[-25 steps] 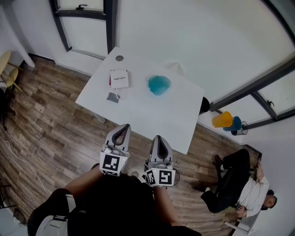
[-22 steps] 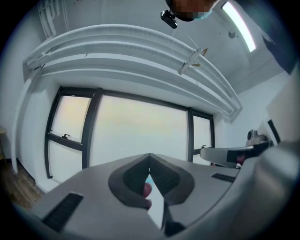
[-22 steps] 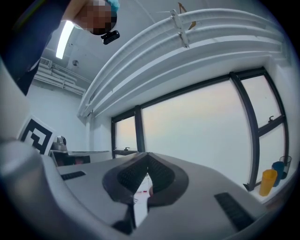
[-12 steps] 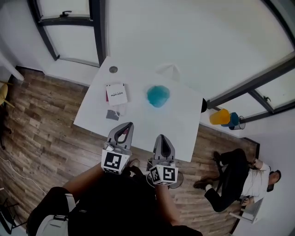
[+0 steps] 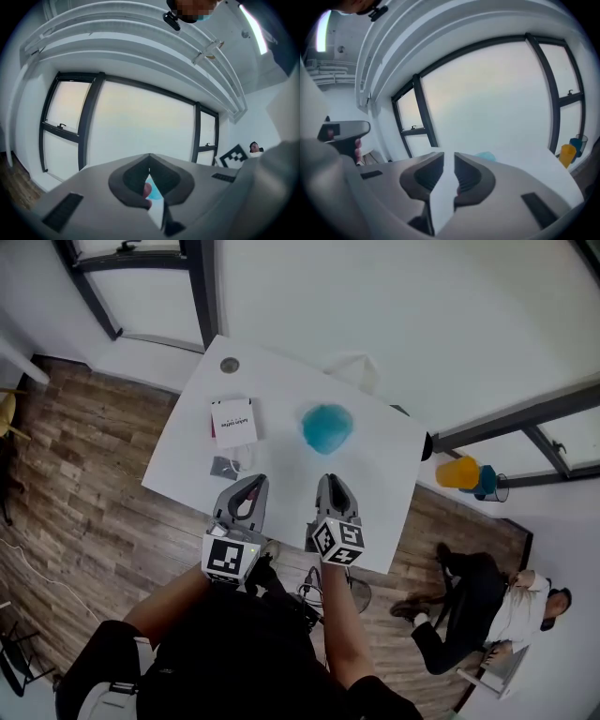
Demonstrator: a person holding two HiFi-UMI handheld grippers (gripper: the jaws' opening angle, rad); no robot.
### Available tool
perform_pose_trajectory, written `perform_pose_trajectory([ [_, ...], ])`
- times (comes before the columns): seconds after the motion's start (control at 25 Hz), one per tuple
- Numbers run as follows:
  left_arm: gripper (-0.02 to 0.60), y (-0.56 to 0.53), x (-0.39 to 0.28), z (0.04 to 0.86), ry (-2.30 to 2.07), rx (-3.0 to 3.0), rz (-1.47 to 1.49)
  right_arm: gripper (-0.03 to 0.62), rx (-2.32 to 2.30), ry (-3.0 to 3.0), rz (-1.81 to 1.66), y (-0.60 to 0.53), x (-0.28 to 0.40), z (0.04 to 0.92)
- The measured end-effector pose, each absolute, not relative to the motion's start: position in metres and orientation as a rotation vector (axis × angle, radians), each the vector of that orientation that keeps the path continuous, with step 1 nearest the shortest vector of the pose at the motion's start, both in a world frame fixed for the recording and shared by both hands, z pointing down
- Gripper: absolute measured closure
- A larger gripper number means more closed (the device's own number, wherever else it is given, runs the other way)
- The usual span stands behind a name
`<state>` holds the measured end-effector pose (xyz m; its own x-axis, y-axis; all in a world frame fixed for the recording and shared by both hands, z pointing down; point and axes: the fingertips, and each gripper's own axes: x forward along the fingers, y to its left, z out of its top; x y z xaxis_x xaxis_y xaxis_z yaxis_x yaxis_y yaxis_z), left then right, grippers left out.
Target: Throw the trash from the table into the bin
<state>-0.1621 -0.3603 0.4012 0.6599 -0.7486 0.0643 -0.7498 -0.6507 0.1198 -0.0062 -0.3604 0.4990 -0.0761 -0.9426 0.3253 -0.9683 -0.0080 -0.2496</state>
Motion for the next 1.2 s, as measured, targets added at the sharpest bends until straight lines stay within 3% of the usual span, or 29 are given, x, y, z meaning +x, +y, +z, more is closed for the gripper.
perform_pose_trajectory([
  [0.12,0.584,-0.367,-0.157,0.412,-1.260,2.698,0.021,0.424,2.037,-2.094,0.730,-0.400,0.016,0.542],
  [0.32,0.584,-0.379,-0.161,0.438,-1.291,2.643,0.072,0.291,1.943,-1.951,0.777,-0.464,0.046,0.605],
  [0.68,0.584,-0.398,-0.175,0.474,-1.349,2.554,0.134,0.261,1.732,-1.752,0.862,-0.529,0.063,0.698],
  [0.8,0.584,-0.398,-0.178,0.477,-1.362,2.544,0.137,0.270,1.669,-1.687,0.874,-0.528,0.066,0.718],
  [1.08,0.584,-0.394,-0.188,0.478,-1.375,2.532,0.162,0.573,1.644,-1.664,0.891,-0.534,0.048,0.725],
  [1.2,0.584,-0.394,-0.186,0.474,-1.367,2.539,0.151,0.583,1.685,-1.665,0.871,-0.531,0.049,0.718],
])
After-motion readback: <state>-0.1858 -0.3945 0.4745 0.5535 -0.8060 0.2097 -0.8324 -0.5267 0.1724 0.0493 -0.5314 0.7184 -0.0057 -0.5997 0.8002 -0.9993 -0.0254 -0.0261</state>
